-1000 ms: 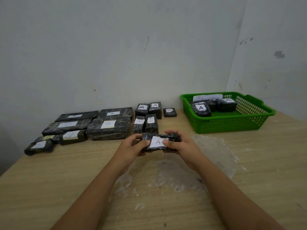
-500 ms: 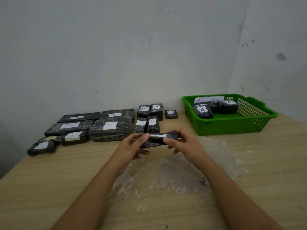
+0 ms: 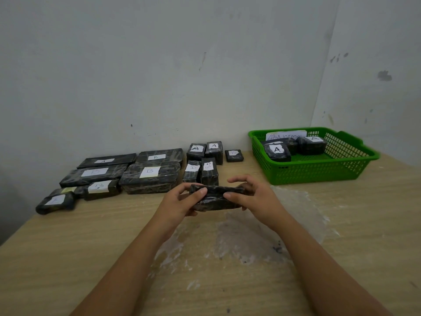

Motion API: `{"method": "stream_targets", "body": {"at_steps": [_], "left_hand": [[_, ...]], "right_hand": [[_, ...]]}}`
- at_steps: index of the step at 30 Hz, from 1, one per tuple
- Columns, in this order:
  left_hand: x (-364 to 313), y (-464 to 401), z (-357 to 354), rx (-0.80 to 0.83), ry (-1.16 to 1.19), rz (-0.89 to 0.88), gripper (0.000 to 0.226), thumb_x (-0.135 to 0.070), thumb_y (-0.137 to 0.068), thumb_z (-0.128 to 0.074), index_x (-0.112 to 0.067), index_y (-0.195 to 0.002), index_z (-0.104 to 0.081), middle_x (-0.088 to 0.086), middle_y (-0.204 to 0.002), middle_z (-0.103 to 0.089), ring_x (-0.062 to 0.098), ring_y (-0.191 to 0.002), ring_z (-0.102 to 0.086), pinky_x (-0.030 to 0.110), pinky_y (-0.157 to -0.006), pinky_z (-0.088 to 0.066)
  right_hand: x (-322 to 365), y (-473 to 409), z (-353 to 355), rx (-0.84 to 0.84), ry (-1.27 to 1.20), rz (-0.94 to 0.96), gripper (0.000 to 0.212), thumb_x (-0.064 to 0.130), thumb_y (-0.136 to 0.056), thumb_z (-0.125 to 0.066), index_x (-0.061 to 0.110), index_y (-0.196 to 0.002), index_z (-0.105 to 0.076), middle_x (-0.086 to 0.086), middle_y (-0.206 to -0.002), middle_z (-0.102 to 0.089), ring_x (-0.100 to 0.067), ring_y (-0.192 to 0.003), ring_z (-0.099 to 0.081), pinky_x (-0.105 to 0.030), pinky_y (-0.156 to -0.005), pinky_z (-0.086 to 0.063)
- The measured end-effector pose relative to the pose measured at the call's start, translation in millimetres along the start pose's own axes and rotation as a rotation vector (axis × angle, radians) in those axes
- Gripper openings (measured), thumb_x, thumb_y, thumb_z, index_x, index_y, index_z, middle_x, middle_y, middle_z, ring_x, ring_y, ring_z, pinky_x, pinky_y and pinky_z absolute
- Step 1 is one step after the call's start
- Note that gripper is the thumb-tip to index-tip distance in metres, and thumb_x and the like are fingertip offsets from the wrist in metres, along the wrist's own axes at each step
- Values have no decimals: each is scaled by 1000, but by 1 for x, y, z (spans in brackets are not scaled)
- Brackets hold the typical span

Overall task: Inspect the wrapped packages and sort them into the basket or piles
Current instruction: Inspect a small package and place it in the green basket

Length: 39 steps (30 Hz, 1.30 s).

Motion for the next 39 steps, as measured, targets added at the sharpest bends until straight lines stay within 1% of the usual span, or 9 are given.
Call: {"method": "stream_targets", "body": {"at_steps": [5, 11, 13, 19, 22, 28, 32, 35, 39], "left_hand": [[-1, 3, -5, 4, -1, -2, 50, -44, -73, -79, -13, -110, -69, 3, -90, -79, 17, -82, -74, 28, -67, -54], [1, 1, -4, -65, 18, 22, 32, -43, -88, -74, -15, -103, -67, -1, -84, -78, 14, -76, -74, 28, -66, -53], [1, 1, -3, -70, 15, 18, 30, -42, -88, -74, -16, -102, -67, -2, -83, -77, 14, -78, -73, 29, -66, -53], [0, 3, -5, -74, -41, -19, 27, -39, -91, -74, -18, -106, -68, -2, -93, -78, 14, -85, -72, 31, -70, -52], [0, 4, -5, -86, -54, -46, 25, -38, -90, -75, -20, -106, -68, 1, -98, -77, 13, -86, -71, 29, -68, -53], [-1, 3, -3, -146, -61, -101, 20, -36, -89, -76, -23, -102, -68, -6, -90, -78, 9, -80, -70, 27, -66, -51], [-1, 5, -8, -98, -58, -84, 33, -43, -81, -80, -22, -103, -67, 2, -95, -78, 15, -83, -72, 28, -67, -53], [-1, 6, -10, -68, -13, -56, 55, -44, -64, -86, -19, -109, -66, 9, -100, -77, 22, -87, -75, 30, -70, -57], [0, 3, -7, -81, 8, -59, 45, -24, -71, -89, -15, -109, -66, 13, -103, -75, 24, -86, -76, 28, -66, -58]], "right_hand": [[-1, -1, -1, -20, -23, 52, 34, 12, -83, -83, 19, -111, -64, -4, -82, -74, -5, -65, -65, -20, -56, -47], [-5, 0, -4, -17, 85, 93, 9, 29, -92, -75, 24, -95, -69, 14, -79, -69, 1, -70, -62, -14, -60, -45], [-5, 0, -5, -4, 86, 101, 10, 33, -96, -69, 24, -93, -69, 16, -76, -67, 2, -68, -59, -14, -59, -44], [-9, -2, -4, -36, 176, 131, 12, 24, -101, -64, 23, -89, -66, 5, -80, -67, -24, -81, -64, -41, -73, -52], [-10, -3, -5, -45, 174, 130, 10, 23, -100, -65, 24, -91, -66, 6, -81, -67, -28, -86, -64, -46, -76, -54], [-7, 0, -15, -78, 164, 130, 16, 32, -93, -75, 22, -94, -62, 15, -82, -64, 0, -76, -58, -20, -69, -47], [-6, -1, -14, -133, 101, 107, 19, 17, -90, -78, 15, -87, -59, 11, -78, -65, -9, -78, -61, -33, -73, -51], [-8, -2, -10, -130, 68, 107, 21, 15, -89, -78, 19, -84, -59, 18, -74, -65, -6, -77, -61, -31, -72, -50], [-5, 1, -15, -114, 86, 92, 19, 25, -91, -77, 19, -92, -59, 11, -84, -66, -6, -81, -64, -31, -74, -54]]}}
Point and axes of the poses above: each hand's wrist, its own y-axis away from the middle knuckle, its own z-axis out of the back of the hand, x = y × z, the point moved 2 cm from there along -y, towards the middle knuckle
